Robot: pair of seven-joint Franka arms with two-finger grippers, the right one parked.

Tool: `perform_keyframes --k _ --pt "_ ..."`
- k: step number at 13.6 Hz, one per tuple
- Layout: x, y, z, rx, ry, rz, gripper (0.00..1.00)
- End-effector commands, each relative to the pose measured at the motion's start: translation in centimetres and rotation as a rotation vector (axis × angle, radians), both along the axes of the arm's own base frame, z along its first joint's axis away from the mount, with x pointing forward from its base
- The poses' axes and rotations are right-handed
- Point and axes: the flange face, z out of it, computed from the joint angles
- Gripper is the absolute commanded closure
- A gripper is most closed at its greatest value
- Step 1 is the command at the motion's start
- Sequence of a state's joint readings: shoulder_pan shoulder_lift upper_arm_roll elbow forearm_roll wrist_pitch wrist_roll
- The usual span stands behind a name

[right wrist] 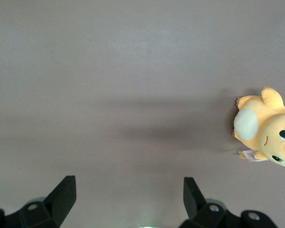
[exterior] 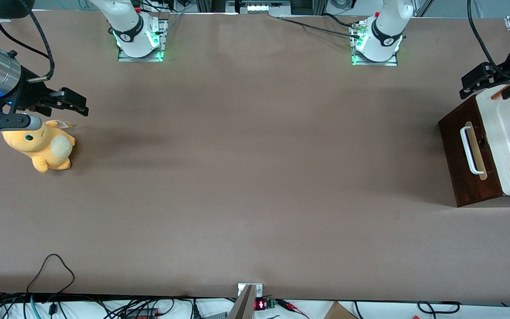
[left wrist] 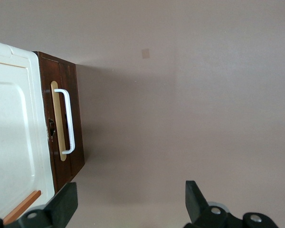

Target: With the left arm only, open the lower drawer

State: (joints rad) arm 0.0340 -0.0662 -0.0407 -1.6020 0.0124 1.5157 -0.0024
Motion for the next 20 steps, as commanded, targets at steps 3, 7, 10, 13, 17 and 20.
perform_keyframes --k 3,7,10,13,17,20 --pt "-0.5 -0.1 0.5 -0.011 -0.008 0.005 0.0" --pt "-0.4 0.1 -0.2 -0.027 0.001 -0.003 0.0" --pt "-0.6 0.3 -0.3 -0.027 0.007 -0.001 0.0" --pt "-0.4 0.4 -1.1 -0.023 0.021 -0.004 0.0" --pt "0.7 0.7 -4.6 -0.012 -0.018 -0.02 0.0" --pt "1.6 1.9 -10.4 0.073 -0.018 -0.031 0.02"
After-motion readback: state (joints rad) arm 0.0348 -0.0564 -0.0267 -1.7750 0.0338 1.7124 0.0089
